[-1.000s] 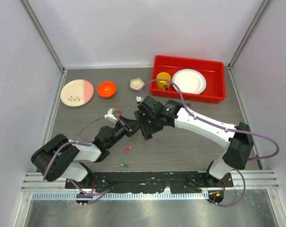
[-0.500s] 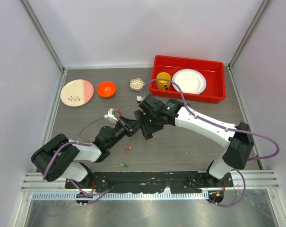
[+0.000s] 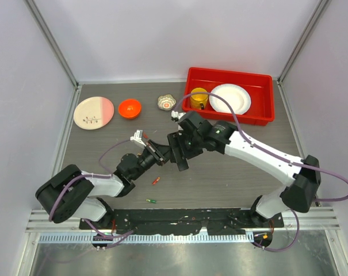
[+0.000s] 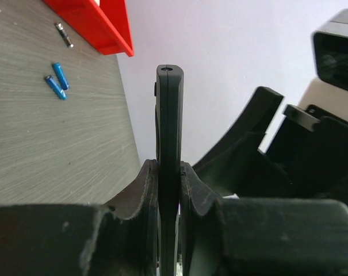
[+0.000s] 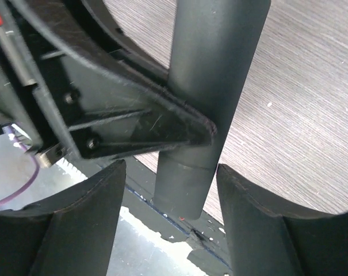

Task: Load the batteries into the remote control
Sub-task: Load the battery cover into the remote control, then place the remote control at the center of the board.

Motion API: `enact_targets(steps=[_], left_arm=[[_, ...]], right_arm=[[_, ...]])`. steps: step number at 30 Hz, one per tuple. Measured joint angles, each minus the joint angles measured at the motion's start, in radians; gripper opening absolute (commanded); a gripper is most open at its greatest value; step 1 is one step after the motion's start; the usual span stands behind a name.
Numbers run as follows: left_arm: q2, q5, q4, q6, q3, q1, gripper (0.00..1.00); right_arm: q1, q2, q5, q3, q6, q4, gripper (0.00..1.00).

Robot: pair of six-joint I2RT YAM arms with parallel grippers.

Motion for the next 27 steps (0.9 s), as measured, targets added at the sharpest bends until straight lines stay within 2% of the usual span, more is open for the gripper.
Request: enact_targets(steps=[5, 7, 9, 11, 14, 16, 21, 24, 27], left_arm=[[-0.006, 0.017, -0.053, 0.034, 0.040, 0.026, 0.00], [-0.013, 0.031, -0.142, 0.065, 0.076, 0.046, 0.00], [-0.031, 0.037, -0.323, 0.135, 0.150, 0.063, 0.00], [-0.042, 0.016, -0.587, 0.251, 0.284, 0.069, 0.00], [-0.009, -0.092, -0.995, 0.439, 0.545, 0.062, 0.00], [0.062, -0.210, -1.258, 0.586, 0.753, 0.045, 0.00], [0.304, -0.446, -1.669, 0.832, 1.086, 0.016, 0.00], [0.500, -0.546, -1.831, 0.927, 1.212, 0.003, 0.00], [0.676, -0.620, -1.949, 0.988, 1.276, -0.008, 0.00]], right_arm=[[-0.006, -0.117, 0.013, -0.003, -0.003, 0.024, 0.71], [-0.008, -0.185, 0.093, -0.034, 0.008, 0.050, 0.71], [-0.008, -0.272, 0.200, -0.110, 0.034, 0.103, 0.70], [-0.008, -0.363, 0.319, -0.214, 0.073, 0.134, 0.69], [-0.013, -0.478, 0.457, -0.393, 0.127, 0.198, 0.68], [-0.014, -0.501, 0.511, -0.462, 0.148, 0.201, 0.68], [-0.014, -0.495, 0.569, -0.488, 0.157, 0.211, 0.68], [-0.014, -0.504, 0.576, -0.489, 0.159, 0.222, 0.68], [-0.014, -0.531, 0.575, -0.497, 0.171, 0.230, 0.68]])
